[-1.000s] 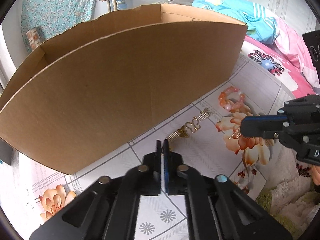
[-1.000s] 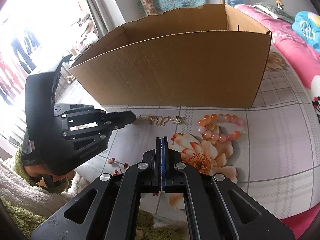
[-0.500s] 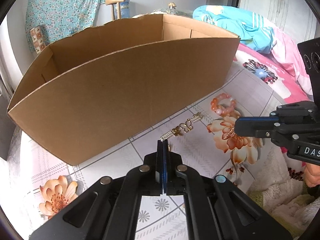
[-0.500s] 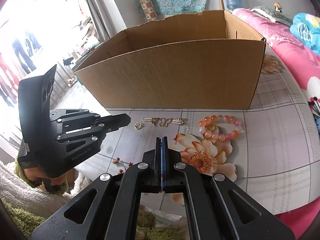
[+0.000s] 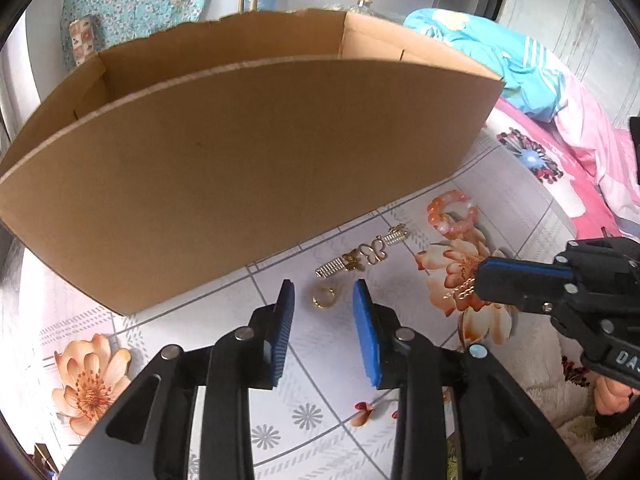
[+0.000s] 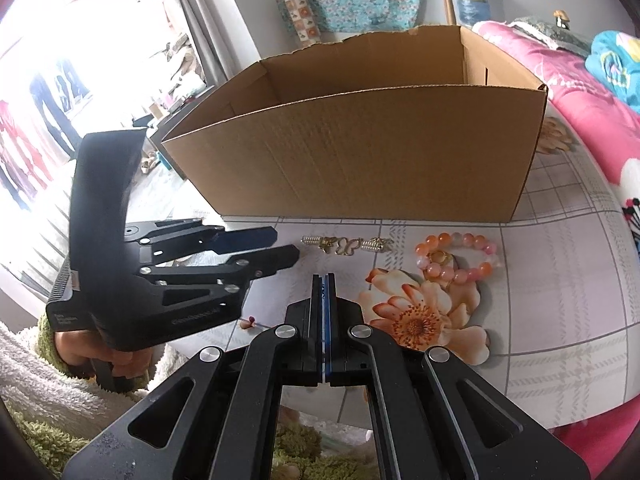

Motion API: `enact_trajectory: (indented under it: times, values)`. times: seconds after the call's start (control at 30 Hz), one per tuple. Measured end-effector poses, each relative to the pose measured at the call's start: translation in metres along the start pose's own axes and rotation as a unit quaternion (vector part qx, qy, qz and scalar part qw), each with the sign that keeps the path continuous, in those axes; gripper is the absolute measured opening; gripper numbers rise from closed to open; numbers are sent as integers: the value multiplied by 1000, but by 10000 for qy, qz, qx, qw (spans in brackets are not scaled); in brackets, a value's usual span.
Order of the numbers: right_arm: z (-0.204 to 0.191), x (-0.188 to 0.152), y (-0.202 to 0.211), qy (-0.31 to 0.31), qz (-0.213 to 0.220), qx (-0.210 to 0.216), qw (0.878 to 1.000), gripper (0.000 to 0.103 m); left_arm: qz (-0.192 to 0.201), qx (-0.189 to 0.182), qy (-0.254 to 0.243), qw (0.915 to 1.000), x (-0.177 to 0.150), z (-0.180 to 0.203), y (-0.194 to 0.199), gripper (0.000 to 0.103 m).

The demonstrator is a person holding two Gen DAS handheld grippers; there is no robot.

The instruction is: Organize jewelry

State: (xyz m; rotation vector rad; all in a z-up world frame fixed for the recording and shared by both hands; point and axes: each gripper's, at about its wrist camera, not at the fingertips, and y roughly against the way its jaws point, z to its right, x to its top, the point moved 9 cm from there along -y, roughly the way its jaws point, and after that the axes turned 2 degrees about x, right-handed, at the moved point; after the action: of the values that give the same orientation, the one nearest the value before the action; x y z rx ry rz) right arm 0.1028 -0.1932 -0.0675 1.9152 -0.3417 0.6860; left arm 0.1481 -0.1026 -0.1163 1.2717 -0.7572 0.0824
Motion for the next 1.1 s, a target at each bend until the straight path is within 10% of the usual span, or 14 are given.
enact_trajectory:
  times: [0.23,0.4,1.1]
  values:
    - [5,-3,2,-65,38,5,10000,0,-226,206,245,9992,1,-1,-5,29]
    - [8,-4,4,-71,60,48,9999,0,-309,523,247,9978,1,-7,-6,10]
    - [16,-9,20,-136,221,-8,9997,0,-293,351,416,9981,-9,-21,9,0]
